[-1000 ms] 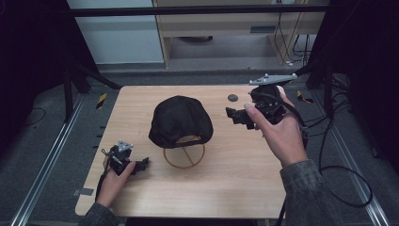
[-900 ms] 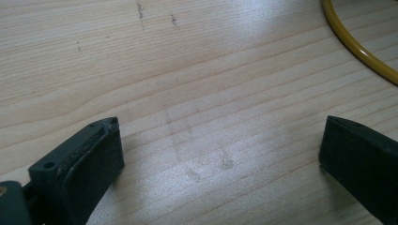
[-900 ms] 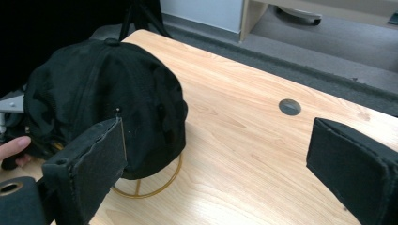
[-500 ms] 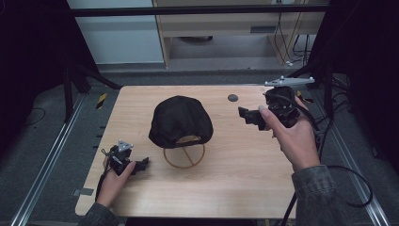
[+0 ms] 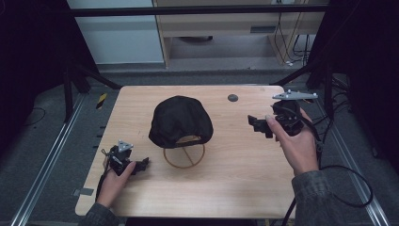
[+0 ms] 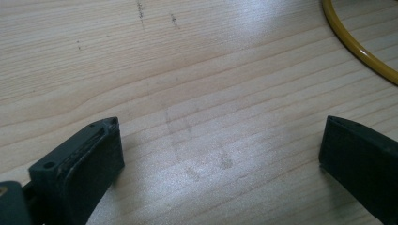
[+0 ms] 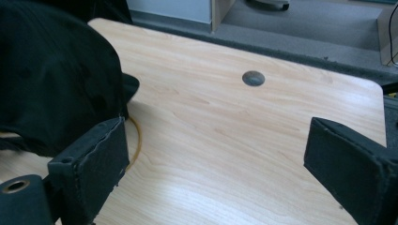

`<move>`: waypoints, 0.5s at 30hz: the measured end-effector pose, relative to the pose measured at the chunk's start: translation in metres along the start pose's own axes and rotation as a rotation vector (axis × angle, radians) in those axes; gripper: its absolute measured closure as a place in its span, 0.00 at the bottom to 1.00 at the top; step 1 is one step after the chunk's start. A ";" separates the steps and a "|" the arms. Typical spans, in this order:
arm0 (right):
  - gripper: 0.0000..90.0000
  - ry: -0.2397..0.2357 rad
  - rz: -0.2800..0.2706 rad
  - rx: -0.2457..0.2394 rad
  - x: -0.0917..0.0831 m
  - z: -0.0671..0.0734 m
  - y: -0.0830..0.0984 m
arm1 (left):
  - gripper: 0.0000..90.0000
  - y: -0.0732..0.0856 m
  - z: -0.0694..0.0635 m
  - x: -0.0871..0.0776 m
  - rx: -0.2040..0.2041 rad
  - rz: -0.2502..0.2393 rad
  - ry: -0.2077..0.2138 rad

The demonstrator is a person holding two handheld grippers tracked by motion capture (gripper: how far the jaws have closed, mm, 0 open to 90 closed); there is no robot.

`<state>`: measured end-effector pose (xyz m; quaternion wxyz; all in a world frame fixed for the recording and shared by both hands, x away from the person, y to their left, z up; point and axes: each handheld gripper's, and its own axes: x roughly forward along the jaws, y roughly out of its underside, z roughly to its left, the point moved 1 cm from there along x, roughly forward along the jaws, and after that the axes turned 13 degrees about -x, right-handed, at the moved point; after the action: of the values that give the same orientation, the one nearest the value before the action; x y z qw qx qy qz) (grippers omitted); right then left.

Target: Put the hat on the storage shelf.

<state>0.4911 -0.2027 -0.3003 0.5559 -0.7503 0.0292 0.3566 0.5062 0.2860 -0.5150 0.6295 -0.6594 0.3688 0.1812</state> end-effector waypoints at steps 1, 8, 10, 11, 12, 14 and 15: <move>0.07 -0.001 0.005 -0.006 0.002 -0.001 0.003 | 0.00 0.000 0.000 0.000 0.000 0.000 0.000; 0.08 0.003 0.031 0.002 0.015 -0.003 0.021 | 0.00 0.000 0.000 0.000 0.000 0.000 0.000; 0.09 0.013 0.046 -0.010 0.018 -0.004 0.027 | 0.00 0.000 0.000 0.000 0.000 0.000 0.000; 0.10 0.015 0.051 -0.014 0.020 -0.004 0.030 | 0.00 0.000 0.000 0.000 0.000 0.001 0.000; 0.10 0.013 0.057 -0.011 0.022 -0.004 0.033 | 0.00 0.000 0.000 0.000 0.000 0.000 0.000; 0.11 0.017 0.070 -0.015 0.026 -0.005 0.040 | 0.00 0.000 0.000 0.000 0.000 0.001 0.000; 0.11 0.014 0.075 -0.018 0.028 -0.005 0.044 | 0.00 0.000 0.000 0.000 0.000 0.001 0.000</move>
<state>0.4950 -0.2135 -0.3513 0.5350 -0.7561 0.0582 0.3723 0.5063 0.2860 -0.5149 0.6294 -0.6593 0.3691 0.1814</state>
